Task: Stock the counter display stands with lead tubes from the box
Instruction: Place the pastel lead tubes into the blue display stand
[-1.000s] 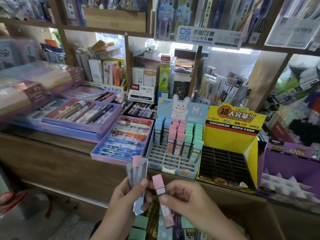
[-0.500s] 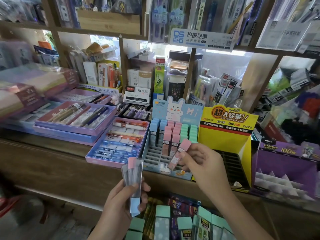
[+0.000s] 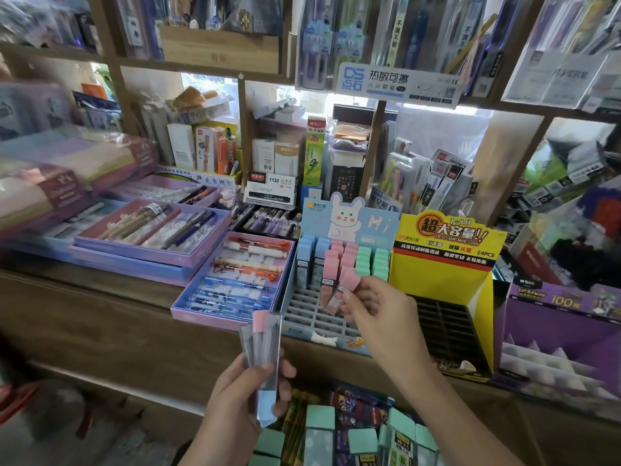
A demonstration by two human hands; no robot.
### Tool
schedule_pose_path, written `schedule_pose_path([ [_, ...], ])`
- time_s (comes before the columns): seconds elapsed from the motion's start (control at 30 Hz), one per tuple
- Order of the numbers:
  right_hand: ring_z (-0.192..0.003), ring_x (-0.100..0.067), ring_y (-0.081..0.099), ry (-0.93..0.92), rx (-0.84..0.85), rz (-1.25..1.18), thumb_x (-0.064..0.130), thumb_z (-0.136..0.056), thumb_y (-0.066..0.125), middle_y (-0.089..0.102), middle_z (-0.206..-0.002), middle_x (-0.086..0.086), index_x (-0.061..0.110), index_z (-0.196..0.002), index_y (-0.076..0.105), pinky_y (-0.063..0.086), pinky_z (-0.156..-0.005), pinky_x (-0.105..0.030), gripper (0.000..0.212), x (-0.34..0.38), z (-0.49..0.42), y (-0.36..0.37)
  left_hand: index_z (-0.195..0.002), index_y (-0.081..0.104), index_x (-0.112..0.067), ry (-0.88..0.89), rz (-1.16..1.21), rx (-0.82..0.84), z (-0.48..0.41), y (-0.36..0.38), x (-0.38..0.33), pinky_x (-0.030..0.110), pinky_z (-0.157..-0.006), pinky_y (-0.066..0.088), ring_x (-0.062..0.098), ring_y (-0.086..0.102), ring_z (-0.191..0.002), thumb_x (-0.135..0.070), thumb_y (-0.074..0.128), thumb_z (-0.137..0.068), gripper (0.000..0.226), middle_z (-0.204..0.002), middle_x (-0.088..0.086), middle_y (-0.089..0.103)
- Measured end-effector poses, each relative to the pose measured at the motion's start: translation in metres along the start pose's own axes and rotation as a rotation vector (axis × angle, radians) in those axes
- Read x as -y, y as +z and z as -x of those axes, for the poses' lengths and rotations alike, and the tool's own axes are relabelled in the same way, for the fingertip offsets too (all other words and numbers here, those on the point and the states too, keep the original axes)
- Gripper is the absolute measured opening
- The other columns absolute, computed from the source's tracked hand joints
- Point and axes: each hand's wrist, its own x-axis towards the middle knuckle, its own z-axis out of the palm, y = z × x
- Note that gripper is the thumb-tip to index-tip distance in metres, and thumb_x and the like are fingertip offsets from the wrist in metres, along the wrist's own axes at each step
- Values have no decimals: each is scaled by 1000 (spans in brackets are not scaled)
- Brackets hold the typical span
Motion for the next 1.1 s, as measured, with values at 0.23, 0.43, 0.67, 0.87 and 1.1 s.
schedule_pose_path([
  [0.23,-86,-4,74,34,31,114,19,-99,67,76,-90,8,19,-104,76,65,-73,-38,11,1,-2,4,-99,77,-3,-11,-3,-3,0,1,-1,33,-42,49,30,60,-57,-13,82,-64,37,-86,27,64],
  [0.43,-65,-4,72,87,36,157,17,-103,61,73,-84,6,17,-98,73,63,-54,-32,12,12,-8,18,-106,73,0,-18,14,-9,0,-1,0,32,-44,50,30,60,-57,-12,80,-70,39,-87,28,64],
  [0.67,-51,-10,70,171,37,227,19,-104,59,72,-82,3,17,-94,68,60,-46,-37,13,16,-13,31,-106,56,9,-27,40,-65,-5,12,-4,28,-33,43,29,55,-42,-1,62,-55,52,-70,28,62],
  [0.87,-52,-13,71,213,34,174,18,-104,60,72,-86,2,12,-98,70,61,-48,-37,13,20,-12,31,-109,56,9,-36,16,-63,2,15,-5,29,-34,44,29,55,-41,-2,49,-69,42,-68,27,63],
  [1.1,-52,-15,70,176,118,-33,22,-99,68,75,-79,0,20,-98,73,53,-41,-25,6,21,14,20,-115,71,2,-4,-4,-61,8,9,-1,34,-45,51,32,62,-58,-12,73,-72,45,-98,37,68],
])
